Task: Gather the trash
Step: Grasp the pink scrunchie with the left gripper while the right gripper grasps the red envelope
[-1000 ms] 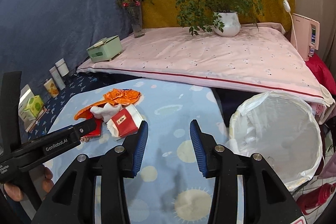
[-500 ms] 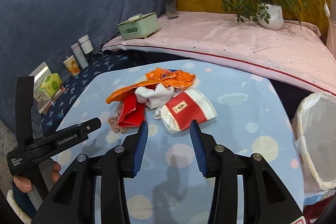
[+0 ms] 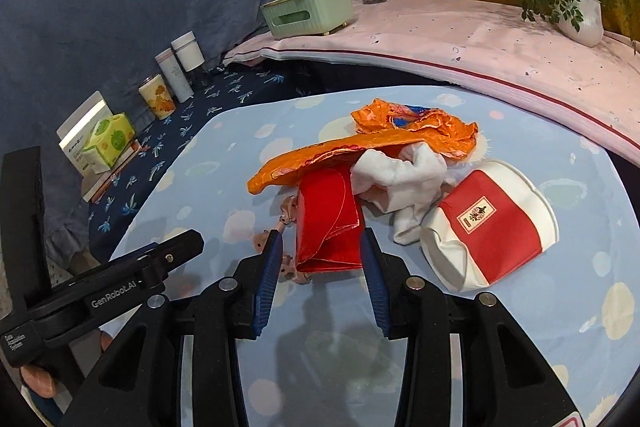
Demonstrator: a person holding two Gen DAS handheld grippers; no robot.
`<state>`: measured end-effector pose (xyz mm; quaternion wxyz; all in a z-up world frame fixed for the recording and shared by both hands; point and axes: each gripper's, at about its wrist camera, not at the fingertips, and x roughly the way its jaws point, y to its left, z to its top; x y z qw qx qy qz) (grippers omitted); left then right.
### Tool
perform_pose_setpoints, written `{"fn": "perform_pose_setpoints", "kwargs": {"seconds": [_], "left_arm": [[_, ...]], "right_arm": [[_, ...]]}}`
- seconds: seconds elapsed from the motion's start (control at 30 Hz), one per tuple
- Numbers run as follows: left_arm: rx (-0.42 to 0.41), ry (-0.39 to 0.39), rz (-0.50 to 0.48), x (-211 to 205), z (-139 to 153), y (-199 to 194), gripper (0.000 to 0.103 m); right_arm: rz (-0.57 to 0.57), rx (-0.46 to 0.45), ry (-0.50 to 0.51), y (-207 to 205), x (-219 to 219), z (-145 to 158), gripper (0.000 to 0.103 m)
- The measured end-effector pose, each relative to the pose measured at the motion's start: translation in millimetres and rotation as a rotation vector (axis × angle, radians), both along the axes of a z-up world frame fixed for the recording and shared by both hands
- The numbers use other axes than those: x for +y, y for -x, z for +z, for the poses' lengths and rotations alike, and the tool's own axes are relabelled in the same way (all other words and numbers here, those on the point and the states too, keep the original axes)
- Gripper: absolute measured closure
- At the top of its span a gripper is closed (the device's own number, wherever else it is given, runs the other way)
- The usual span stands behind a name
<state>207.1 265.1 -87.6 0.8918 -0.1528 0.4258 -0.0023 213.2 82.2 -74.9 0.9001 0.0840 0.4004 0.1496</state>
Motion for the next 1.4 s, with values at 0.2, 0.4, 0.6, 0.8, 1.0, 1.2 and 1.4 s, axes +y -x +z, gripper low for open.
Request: {"fn": "perform_pose_setpoints", "kwargs": {"seconds": [0.2,0.4,0.6,0.8,1.0,1.2,1.4], "left_arm": [[-0.003,0.005,-0.035,-7.6,-4.4,-9.5,0.038],[0.013,0.011,-0.057,-20.7,-12.8,-16.1,0.038],[0.027,-0.008,-0.106,-48.4,-21.2,-24.7,0.038],[0.052,-0.018,-0.132,-67.6,-30.5,-32.1,0.071],[0.061,-0.015,-0.149,-77.3,-29.7,-27.1,0.092],[0.018,0.003,-0.174,-90.3,-5.0,-9.1,0.093],[-0.049,0.006,-0.231,-123.1,33.2,9.2,0.093]], "right_arm": [[0.025,0.026,-0.035,-14.1,5.7,-11.1,0.087],[0.038,-0.024,-0.044,-0.4,0.3,-1.7,0.102],[-0.004,-0.060,-0.103,18.9,-25.9,15.1,0.102],[-0.043,-0.085,-0.119,30.3,-48.2,26.0,0.102],[-0.070,-0.102,-0.135,41.0,-66.4,35.5,0.102],[-0.107,-0.130,-0.145,52.3,-85.7,46.4,0.102],[-0.141,-0.173,-0.160,65.8,-110.2,63.9,0.102]]}}
